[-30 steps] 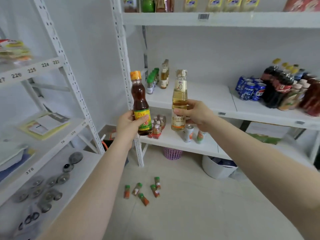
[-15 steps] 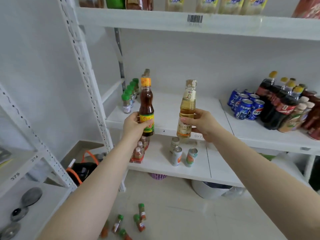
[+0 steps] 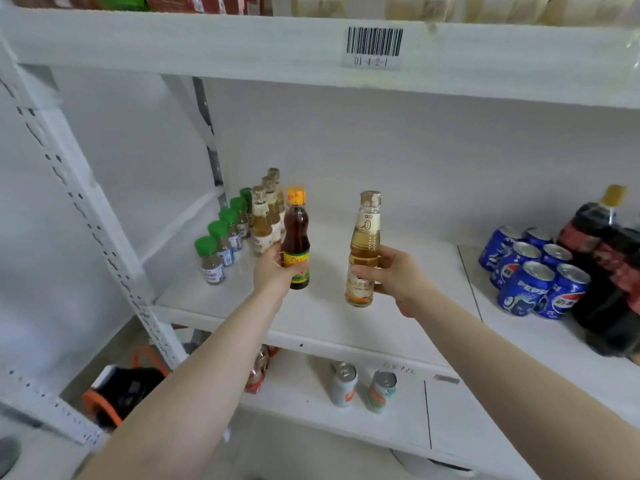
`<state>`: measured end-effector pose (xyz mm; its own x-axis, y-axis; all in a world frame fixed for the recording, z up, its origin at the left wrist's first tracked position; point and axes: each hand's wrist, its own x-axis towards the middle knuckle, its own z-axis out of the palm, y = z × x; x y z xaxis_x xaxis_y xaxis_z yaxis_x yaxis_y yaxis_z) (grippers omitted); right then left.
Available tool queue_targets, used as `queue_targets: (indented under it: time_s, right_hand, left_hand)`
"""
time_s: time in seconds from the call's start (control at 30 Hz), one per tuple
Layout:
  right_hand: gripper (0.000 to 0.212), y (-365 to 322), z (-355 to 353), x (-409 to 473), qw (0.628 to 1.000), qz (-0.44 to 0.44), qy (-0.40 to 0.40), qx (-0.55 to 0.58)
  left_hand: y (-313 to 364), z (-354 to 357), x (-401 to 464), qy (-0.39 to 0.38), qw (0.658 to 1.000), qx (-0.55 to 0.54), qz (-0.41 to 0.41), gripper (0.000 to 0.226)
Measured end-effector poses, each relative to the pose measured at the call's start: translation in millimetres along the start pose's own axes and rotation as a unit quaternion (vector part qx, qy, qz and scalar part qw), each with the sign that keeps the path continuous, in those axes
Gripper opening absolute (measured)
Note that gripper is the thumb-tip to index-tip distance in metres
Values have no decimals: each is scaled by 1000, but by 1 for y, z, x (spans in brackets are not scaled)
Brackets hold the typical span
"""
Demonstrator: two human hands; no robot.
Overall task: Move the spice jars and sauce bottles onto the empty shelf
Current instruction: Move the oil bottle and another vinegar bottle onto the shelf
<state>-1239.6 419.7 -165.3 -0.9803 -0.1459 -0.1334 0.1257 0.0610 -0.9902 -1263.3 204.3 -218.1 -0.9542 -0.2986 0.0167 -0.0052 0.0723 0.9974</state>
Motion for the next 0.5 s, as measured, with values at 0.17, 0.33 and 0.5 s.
queue_targets:
  time_s: [0.17,0.33,0.5]
  right_hand:
    - [36,17,-7,47,1000,9,-3,10]
    - [36,34,-1,85,1000,17,7,3]
    - [36,42,12,107,1000,25,15,12]
  left_hand:
    - [-25,27,67,22,999,19,-16,39]
    - [-43,43,117,21,999,32,-23,40]
    - [-62,50,147,15,997,67,-22,42]
